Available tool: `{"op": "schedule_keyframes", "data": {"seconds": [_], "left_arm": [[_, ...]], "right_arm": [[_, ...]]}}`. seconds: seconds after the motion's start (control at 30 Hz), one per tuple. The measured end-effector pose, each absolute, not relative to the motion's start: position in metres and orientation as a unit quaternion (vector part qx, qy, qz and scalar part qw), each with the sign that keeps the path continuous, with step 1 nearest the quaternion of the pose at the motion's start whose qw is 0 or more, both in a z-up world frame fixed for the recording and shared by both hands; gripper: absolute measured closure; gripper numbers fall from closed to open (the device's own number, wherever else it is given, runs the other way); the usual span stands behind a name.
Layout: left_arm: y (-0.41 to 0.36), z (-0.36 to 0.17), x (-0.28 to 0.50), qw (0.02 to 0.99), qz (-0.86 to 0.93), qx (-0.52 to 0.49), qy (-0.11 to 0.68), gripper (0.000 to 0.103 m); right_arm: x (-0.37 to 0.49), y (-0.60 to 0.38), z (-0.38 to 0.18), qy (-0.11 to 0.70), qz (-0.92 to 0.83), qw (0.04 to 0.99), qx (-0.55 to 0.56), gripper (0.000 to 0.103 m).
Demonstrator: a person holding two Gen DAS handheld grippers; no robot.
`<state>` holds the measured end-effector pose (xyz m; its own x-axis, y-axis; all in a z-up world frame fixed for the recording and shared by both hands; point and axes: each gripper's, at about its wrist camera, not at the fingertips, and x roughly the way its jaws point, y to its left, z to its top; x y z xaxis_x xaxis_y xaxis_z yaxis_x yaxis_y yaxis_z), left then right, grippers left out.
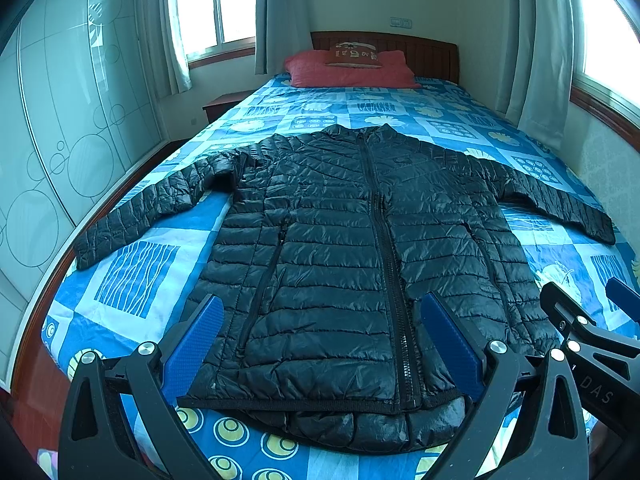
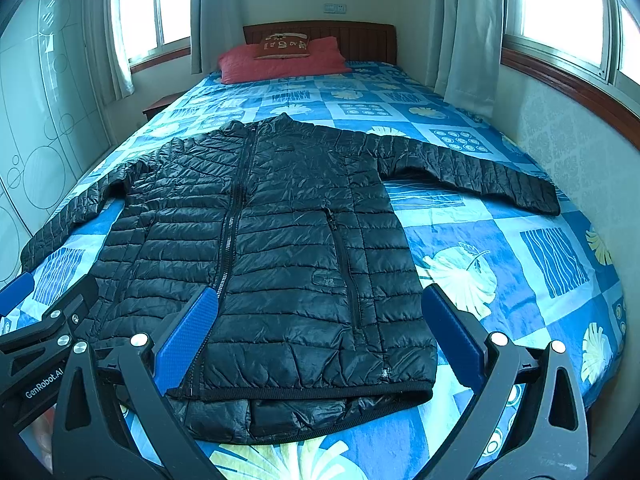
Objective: Fold large clothes
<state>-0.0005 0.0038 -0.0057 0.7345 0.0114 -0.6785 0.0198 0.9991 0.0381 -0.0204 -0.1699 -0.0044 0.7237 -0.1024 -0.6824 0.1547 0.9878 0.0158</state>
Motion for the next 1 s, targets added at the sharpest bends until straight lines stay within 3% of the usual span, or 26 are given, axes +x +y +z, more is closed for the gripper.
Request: {"op": "schedule_keyframes", "data": {"seconds": [1.0], "left_arm": [[0.005,-0.019,0.004,0.926,-0.005,0.016,0.378,0.005]], "right_arm": [[-0.008,-0.162,-0.017,0.377,-0.067,0.923,0.035,0.002]]}}
